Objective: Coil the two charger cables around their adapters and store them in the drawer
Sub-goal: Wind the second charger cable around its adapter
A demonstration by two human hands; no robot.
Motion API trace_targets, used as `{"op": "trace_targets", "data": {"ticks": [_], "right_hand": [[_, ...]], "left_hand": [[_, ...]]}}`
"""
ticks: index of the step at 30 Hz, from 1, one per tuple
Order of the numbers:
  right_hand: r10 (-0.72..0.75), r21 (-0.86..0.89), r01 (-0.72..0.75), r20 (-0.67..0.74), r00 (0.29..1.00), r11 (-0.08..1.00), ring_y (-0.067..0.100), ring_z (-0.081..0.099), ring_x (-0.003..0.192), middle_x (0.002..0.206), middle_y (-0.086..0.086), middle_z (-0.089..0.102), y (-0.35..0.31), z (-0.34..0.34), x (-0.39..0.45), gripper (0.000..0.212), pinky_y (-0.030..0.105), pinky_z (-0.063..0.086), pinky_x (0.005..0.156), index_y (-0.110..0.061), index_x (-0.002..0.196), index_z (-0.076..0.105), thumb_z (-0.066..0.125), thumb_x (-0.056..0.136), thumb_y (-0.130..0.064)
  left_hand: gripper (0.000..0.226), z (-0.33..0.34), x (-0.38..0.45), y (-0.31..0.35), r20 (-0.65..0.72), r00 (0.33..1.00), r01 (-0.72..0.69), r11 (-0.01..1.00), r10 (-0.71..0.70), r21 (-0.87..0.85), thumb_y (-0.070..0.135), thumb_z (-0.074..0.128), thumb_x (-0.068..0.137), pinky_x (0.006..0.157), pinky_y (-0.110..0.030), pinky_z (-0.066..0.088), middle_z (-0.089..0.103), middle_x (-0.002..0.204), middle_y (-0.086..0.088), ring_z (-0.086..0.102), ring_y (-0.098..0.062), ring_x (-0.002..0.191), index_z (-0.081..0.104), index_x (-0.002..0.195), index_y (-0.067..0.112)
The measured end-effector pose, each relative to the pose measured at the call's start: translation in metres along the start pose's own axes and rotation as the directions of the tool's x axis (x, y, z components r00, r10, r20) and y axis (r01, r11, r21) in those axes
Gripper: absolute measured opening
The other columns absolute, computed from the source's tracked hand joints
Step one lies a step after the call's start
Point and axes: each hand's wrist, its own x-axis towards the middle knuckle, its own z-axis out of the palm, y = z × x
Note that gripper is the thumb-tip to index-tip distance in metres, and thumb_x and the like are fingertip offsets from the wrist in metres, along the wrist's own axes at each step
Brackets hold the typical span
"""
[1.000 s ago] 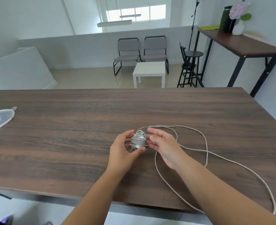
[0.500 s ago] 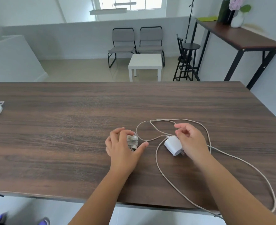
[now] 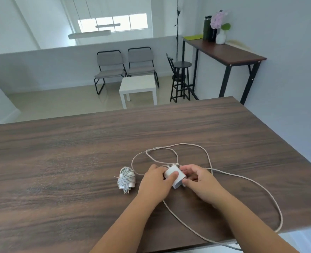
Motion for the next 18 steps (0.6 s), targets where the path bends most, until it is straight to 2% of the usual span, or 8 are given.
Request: {"op": "trace_targets", "data": {"ticks": [2, 4, 6, 8, 10, 12, 15, 18], "right_hand": [[-0.021, 0.038, 0.021, 0.005, 1.000, 0.999, 0.014, 0.062, 0.082, 0.108, -0.010, 0.070, 0.002, 0.000, -0.003, 0.048, 0.021, 0.052, 0.082, -0.029, 0.125, 0.054, 0.062, 0.085, -0.003], [-0.025, 0.104, 0.025, -0.006, 1.000, 0.994, 0.011, 0.062, 0.084, 0.109, -0.010, 0.072, 0.006, -0.002, -0.004, 0.057, 0.022, 0.050, 0.086, -0.029, 0.132, 0.047, 0.055, 0.085, 0.003], [0.005, 0.228, -0.006, 0.008, 1.000, 0.974, 0.015, 0.065, 0.092, 0.108, -0.007, 0.074, 0.009, -0.005, -0.005, 0.063, 0.030, 0.048, 0.093, -0.031, 0.134, 0.044, 0.050, 0.085, 0.008], [0.046, 0.376, -0.058, 0.040, 0.998, 0.925, 0.024, 0.060, 0.089, 0.105, 0.000, 0.075, 0.007, -0.009, -0.006, 0.066, 0.031, 0.047, 0.087, -0.030, 0.132, 0.046, 0.053, 0.077, 0.006], [0.067, 0.438, -0.088, 0.063, 0.996, 0.895, 0.023, 0.053, 0.085, 0.104, 0.006, 0.075, 0.004, -0.013, -0.008, 0.066, 0.025, 0.046, 0.077, -0.026, 0.129, 0.049, 0.053, 0.069, 0.001], [0.059, 0.422, -0.082, 0.065, 0.996, 0.903, 0.018, 0.054, 0.084, 0.105, 0.009, 0.074, 0.002, -0.015, -0.009, 0.057, 0.019, 0.047, 0.074, -0.025, 0.126, 0.053, 0.052, 0.079, 0.006], [0.007, 0.321, -0.019, 0.039, 0.999, 0.947, 0.014, 0.060, 0.086, 0.106, 0.008, 0.072, 0.001, -0.018, -0.007, 0.051, 0.012, 0.048, 0.072, -0.026, 0.122, 0.058, 0.041, 0.091, 0.010], [-0.112, 0.218, 0.110, -0.003, 0.994, 0.970, 0.010, 0.062, 0.083, 0.103, 0.005, 0.072, -0.006, -0.022, 0.003, 0.054, 0.013, 0.047, 0.077, -0.033, 0.113, 0.062, 0.041, 0.090, 0.012]], "left_hand": [[0.033, 0.003, 0.002, 0.003, -0.001, 1.000, 0.001, 0.995, -0.001, -0.104, 0.052, 0.066, 0.083, 0.083, -0.024, 0.044, 0.053, 0.098, 0.006, 0.055, -0.007, 0.088, 0.069, 0.105, 0.028], [0.042, 0.004, 0.004, 0.002, 0.016, 1.000, -0.001, 0.990, 0.004, -0.142, 0.053, 0.077, 0.071, 0.077, -0.017, 0.041, 0.054, 0.101, 0.009, 0.054, -0.001, 0.090, 0.066, 0.104, 0.029], [0.051, 0.005, 0.005, 0.000, 0.040, 0.999, -0.005, 0.985, 0.012, -0.172, 0.052, 0.085, 0.059, 0.080, -0.021, 0.047, 0.056, 0.103, 0.010, 0.057, -0.002, 0.090, 0.063, 0.100, 0.031], [0.054, 0.006, 0.005, -0.001, 0.057, 0.998, -0.001, 0.974, 0.014, -0.228, 0.048, 0.089, 0.054, 0.077, -0.023, 0.052, 0.063, 0.103, 0.009, 0.062, -0.004, 0.086, 0.061, 0.097, 0.032], [0.053, 0.004, 0.001, -0.002, 0.063, 0.998, -0.001, 0.954, 0.021, -0.299, 0.038, 0.092, 0.053, 0.068, -0.015, 0.049, 0.069, 0.098, 0.009, 0.064, 0.002, 0.075, 0.061, 0.096, 0.032], [0.053, 0.001, -0.003, -0.002, 0.065, 0.998, -0.001, 0.936, 0.025, -0.353, 0.030, 0.093, 0.054, 0.064, -0.013, 0.047, 0.069, 0.095, 0.010, 0.064, 0.004, 0.071, 0.062, 0.096, 0.031], [0.055, -0.003, -0.012, -0.004, 0.071, 0.997, -0.009, 0.928, 0.038, -0.372, 0.026, 0.093, 0.053, 0.065, -0.016, 0.050, 0.067, 0.099, 0.012, 0.063, 0.001, 0.071, 0.061, 0.097, 0.033], [0.045, -0.009, -0.019, -0.005, 0.118, 0.989, -0.020, 0.882, 0.085, -0.470, 0.021, 0.089, 0.062, 0.073, -0.028, 0.057, 0.066, 0.103, 0.007, 0.064, -0.010, 0.075, 0.063, 0.096, 0.037]]}}
